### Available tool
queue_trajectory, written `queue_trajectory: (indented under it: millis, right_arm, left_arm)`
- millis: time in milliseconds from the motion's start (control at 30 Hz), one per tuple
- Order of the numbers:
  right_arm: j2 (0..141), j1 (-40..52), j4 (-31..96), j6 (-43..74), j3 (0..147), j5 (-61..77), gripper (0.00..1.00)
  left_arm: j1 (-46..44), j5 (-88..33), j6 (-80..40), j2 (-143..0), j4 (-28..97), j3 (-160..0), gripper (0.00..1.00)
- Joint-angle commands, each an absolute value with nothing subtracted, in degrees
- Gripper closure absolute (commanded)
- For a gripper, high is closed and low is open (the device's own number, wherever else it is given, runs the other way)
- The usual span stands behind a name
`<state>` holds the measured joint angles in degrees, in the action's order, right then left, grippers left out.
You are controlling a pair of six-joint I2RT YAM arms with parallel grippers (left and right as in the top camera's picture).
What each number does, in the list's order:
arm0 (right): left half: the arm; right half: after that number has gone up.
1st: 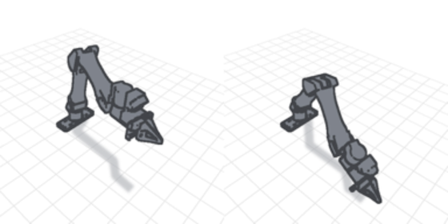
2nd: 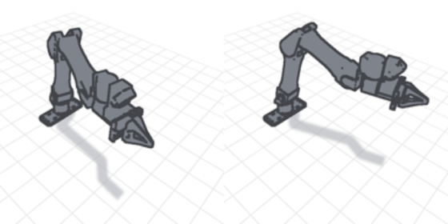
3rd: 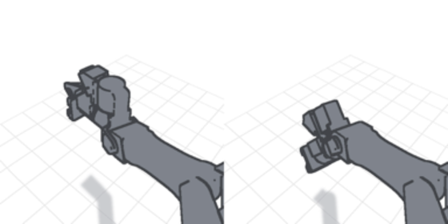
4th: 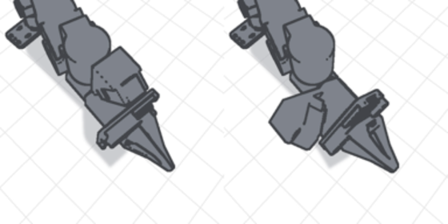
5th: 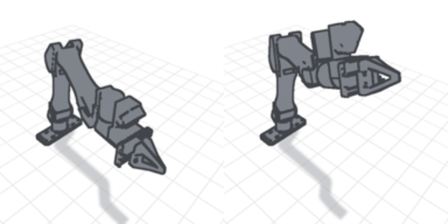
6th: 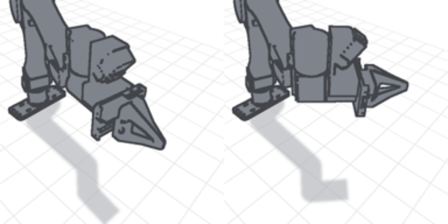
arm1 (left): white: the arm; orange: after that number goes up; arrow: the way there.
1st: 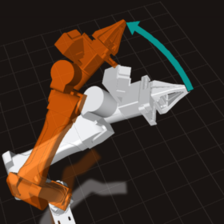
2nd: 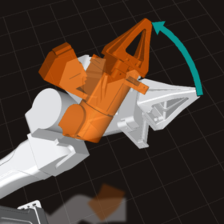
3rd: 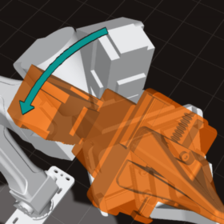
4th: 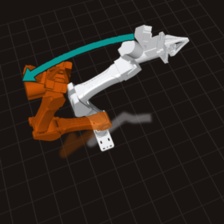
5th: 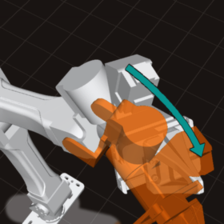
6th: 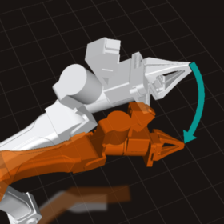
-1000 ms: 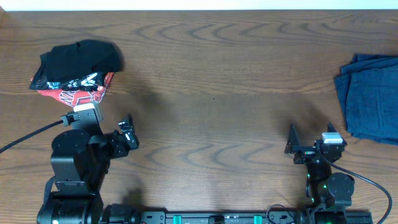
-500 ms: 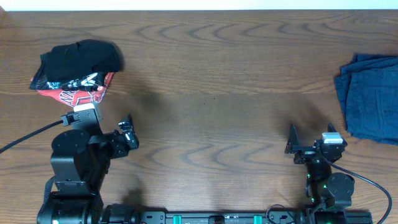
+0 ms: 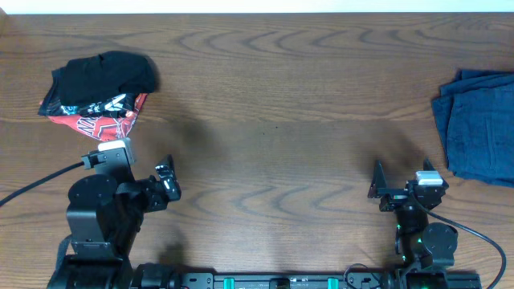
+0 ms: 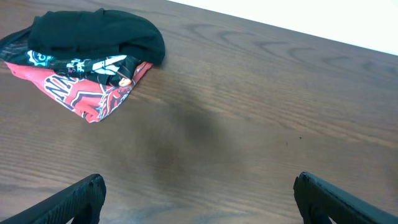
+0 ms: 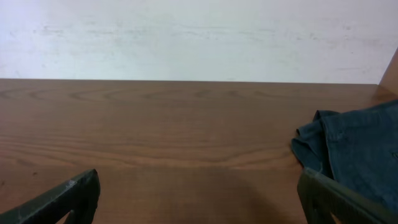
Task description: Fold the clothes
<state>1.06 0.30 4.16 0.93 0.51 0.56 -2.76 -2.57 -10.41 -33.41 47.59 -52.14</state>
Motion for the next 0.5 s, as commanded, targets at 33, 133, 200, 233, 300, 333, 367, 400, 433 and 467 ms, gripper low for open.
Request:
queue_trajectory:
  millis: [33, 133, 200, 233, 300, 333, 367, 400, 433, 467]
  right_arm:
    - [0.7, 0.8, 4.3, 0.1, 0.3, 0.0, 0.01]
    - [0.7, 0.8, 4.3, 0.1, 0.3, 0.1, 0.01]
    - [0.7, 0.8, 4.3, 0.1, 0.3, 0.1, 0.01]
    - [0.7, 0.8, 4.3, 0.1, 0.3, 0.0, 0.01]
    - [0.7, 0.8, 4.3, 0.1, 0.3, 0.1, 0.01]
    - [0.7, 0.8, 4.3, 0.1, 0.3, 0.0, 0.01]
    - [0.7, 0.8, 4.3, 0.1, 0.3, 0.1, 0.01]
    - [0.7, 0.8, 4.3, 0.1, 0.3, 0.0, 0.01]
    - [0.7, 0.8, 4.3, 0.1, 0.3, 0.1, 0.01]
    - [0.7, 0.8, 4.3, 0.1, 0.3, 0.0, 0.01]
  left_arm:
    - [-1.9, -1.8, -9.4, -28.4, 47.9, -49.1, 0.02]
    - [-1.6, -1.8, -8.6, -23.8, 47.5, -46.0, 0.02]
    - [-1.6, -1.8, -7.4, -20.4, 47.0, -43.4, 0.02]
    - [-1.6, -1.7, -7.2, -18.9, 46.7, -42.0, 0.02]
    - [-1.6, -1.0, -7.3, -16.3, 46.0, -39.6, 0.02]
    - [-1.6, -0.7, -7.2, -15.1, 45.2, -38.3, 0.02]
    - [-1.6, -0.5, -7.3, -14.1, 44.4, -37.1, 0.02]
    - [-1.6, -0.3, -7.2, -12.8, 43.0, -35.4, 0.02]
    - [-1.6, -0.3, -7.1, -11.9, 42.0, -34.2, 0.02]
    - [-1.6, -0.3, -7.1, -10.7, 40.4, -32.5, 0.02]
